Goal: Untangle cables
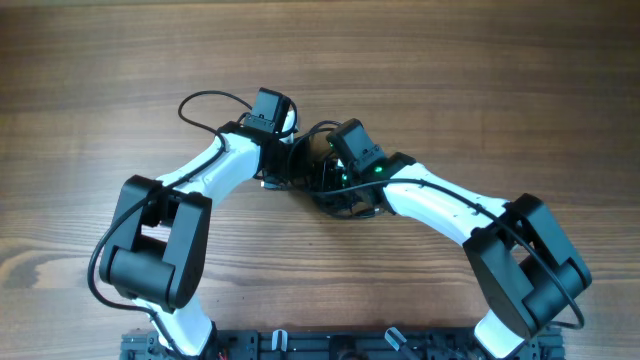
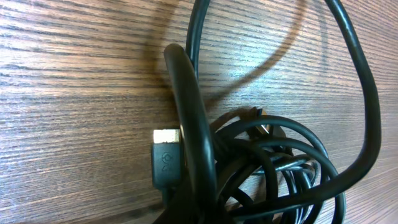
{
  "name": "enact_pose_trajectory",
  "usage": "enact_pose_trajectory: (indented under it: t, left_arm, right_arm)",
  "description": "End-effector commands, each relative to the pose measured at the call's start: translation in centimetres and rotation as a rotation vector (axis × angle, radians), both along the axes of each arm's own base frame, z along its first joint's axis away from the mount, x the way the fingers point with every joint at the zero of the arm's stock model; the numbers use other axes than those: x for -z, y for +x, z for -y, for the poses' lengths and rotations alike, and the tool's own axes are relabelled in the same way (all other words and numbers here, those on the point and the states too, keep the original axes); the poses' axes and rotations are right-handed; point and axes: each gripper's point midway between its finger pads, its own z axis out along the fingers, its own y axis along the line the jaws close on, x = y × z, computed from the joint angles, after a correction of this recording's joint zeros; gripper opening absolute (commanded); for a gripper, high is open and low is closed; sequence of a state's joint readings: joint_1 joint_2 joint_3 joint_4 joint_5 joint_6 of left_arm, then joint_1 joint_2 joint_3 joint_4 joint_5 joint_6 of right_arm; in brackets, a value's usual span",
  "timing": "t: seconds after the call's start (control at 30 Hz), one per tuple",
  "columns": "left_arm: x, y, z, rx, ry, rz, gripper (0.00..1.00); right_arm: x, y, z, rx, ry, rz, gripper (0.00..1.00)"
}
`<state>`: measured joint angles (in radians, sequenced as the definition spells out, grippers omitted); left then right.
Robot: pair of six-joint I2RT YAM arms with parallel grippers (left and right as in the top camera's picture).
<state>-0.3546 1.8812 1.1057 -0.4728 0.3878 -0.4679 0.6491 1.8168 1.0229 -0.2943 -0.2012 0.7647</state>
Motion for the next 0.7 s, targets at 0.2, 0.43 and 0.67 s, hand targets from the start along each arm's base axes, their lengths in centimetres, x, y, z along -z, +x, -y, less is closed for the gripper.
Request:
enact_pose_trajectory:
  t: [0.2,0.43,0.67]
  left_arm:
    - [0.9,-0.7,0.2,0.050,0.012,-0.006,0.04]
    - [-0.2,-0.1,0.0,0.063,-0.004,0.029,0.04]
    - [-11.3,2.8,-4.9,-0.080,-0.031,0.288,0.04]
  right_arm:
    - [-2.1,-1.4,-2.5,-0.111,0.172,-0.060,0.20]
    - [-1.3,1.4,-0.7,-0.025,0.052,0.065,0.17]
    - [-2.6,0.1,-6.4,-0.421,0.308,0.177,0.17]
